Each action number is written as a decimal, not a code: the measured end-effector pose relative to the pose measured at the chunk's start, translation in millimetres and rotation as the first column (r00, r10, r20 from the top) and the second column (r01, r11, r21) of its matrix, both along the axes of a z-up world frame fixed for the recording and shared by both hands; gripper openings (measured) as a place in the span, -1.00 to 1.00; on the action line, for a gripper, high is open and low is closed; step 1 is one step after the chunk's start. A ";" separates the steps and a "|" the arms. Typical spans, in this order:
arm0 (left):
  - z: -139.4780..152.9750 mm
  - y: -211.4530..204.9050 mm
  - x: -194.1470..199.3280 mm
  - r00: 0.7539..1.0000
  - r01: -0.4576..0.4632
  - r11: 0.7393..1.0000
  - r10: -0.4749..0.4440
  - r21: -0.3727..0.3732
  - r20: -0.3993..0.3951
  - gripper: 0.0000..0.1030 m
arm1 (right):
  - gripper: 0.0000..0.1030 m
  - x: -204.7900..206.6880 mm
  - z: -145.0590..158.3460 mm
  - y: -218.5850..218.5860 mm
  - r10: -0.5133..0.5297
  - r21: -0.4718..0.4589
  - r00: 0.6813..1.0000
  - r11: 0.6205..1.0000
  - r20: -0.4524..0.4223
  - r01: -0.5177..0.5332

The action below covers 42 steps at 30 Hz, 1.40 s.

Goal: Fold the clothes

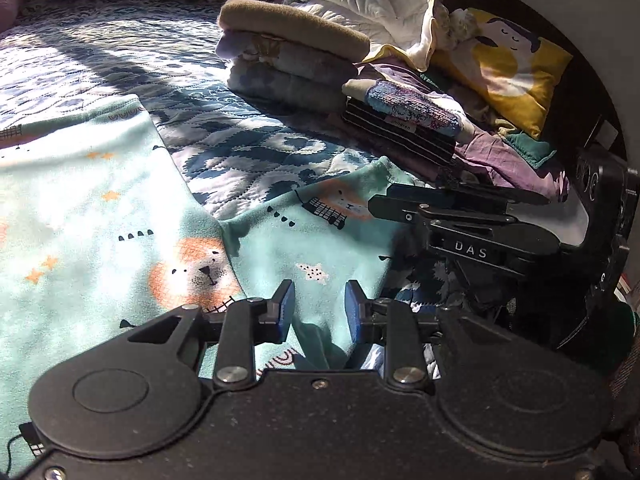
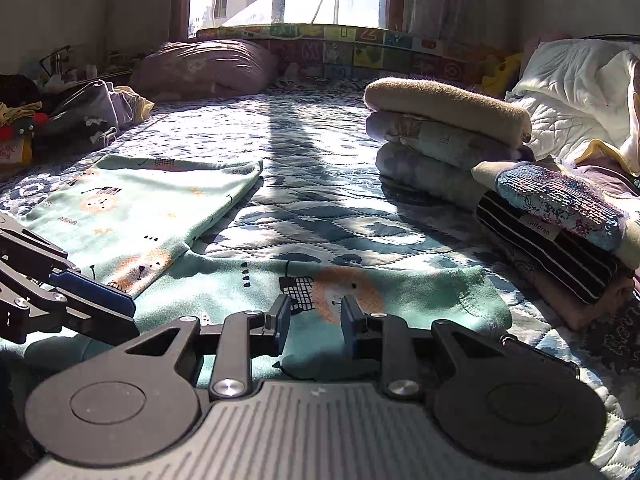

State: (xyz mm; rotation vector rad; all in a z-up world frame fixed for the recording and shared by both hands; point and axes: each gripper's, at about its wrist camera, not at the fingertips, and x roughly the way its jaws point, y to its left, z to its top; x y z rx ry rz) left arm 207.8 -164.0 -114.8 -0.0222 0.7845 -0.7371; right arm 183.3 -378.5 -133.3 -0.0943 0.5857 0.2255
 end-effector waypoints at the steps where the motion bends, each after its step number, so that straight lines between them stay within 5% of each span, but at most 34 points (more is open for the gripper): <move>1: -5.5 -1.0 -4.6 1.000 -0.010 0.999 0.009 0.036 0.017 -0.51 | -0.51 2.8 -8.7 8.1 0.003 -0.055 0.999 0.998 -0.050 -0.006; 5: -22.3 7.4 -4.3 0.998 -0.054 0.999 0.054 -0.005 -0.025 -0.46 | -0.69 15.1 -10.4 -12.5 -0.162 -0.060 0.983 0.986 -0.085 0.157; 12: -22.2 15.3 -14.4 0.999 -0.042 0.997 0.042 -0.068 -0.009 -0.26 | -0.71 32.2 -15.9 -55.9 -0.354 -0.053 0.932 0.935 -0.078 0.350; 17: -21.4 22.2 -14.5 0.999 -0.032 0.993 0.030 -0.116 -0.021 -0.15 | -0.66 39.6 -7.6 -68.6 -0.302 0.210 0.948 0.925 -0.095 0.316; 21: -20.0 25.8 -12.5 0.999 -0.025 0.990 0.020 -0.141 -0.042 -0.14 | -0.61 60.4 -6.5 -75.8 -0.321 0.279 0.938 0.896 -0.129 0.345; 27: -11.3 50.9 -3.3 0.994 -0.090 0.978 0.078 -0.188 -0.070 -0.14 | -0.76 87.7 -16.8 -67.6 -0.379 0.141 0.906 0.902 -0.190 0.407; 34: -1.1 121.9 13.7 0.938 -0.344 0.899 0.317 -0.270 -0.142 -0.17 | -0.66 74.2 -5.9 -45.3 -0.439 -0.015 0.897 0.899 -0.047 0.439; 37: 8.9 113.1 0.4 0.955 -0.297 0.916 0.280 -0.269 -0.098 -0.17 | -0.61 52.1 9.3 -34.6 -0.406 0.035 0.914 0.913 0.015 0.406; 42: 10.9 58.1 -35.9 0.991 -0.133 0.975 0.133 -0.176 -0.014 -0.38 | -0.61 14.9 8.9 4.5 -0.157 0.277 0.985 0.945 -0.075 0.172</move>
